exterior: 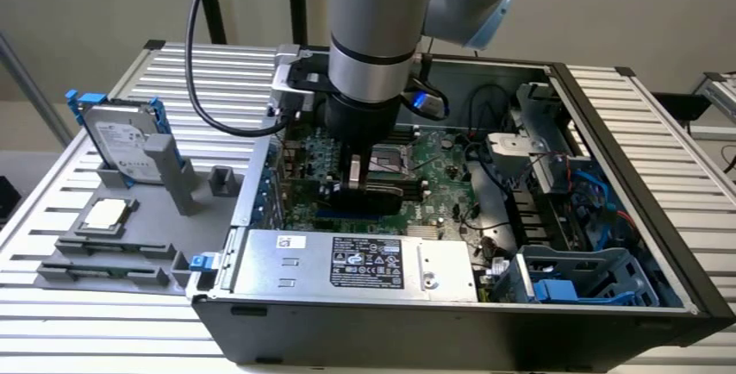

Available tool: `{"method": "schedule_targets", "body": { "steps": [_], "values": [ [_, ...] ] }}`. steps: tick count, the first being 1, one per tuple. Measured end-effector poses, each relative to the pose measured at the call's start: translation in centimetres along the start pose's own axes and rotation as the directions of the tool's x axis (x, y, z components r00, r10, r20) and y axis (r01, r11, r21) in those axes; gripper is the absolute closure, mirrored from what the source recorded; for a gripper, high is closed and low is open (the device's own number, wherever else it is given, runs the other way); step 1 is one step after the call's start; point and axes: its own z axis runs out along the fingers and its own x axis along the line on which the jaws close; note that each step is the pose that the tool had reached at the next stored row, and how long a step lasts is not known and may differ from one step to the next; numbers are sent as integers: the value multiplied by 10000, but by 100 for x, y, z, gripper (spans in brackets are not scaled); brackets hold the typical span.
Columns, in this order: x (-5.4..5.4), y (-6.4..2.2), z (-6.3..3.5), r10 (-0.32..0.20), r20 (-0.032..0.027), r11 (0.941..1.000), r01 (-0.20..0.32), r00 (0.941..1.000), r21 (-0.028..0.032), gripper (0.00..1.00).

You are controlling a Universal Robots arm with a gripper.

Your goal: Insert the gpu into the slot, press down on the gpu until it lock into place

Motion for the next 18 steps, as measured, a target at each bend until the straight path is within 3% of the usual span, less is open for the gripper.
{"method": "schedule_targets", "body": {
  "steps": [13, 18],
  "values": [
    [3, -32, 23, 5, -7, 9999, -5, 10000, -110, 74],
    [2, -36, 26, 15, -7, 9997, -15, 10000, -235, 74]
  ]
}}
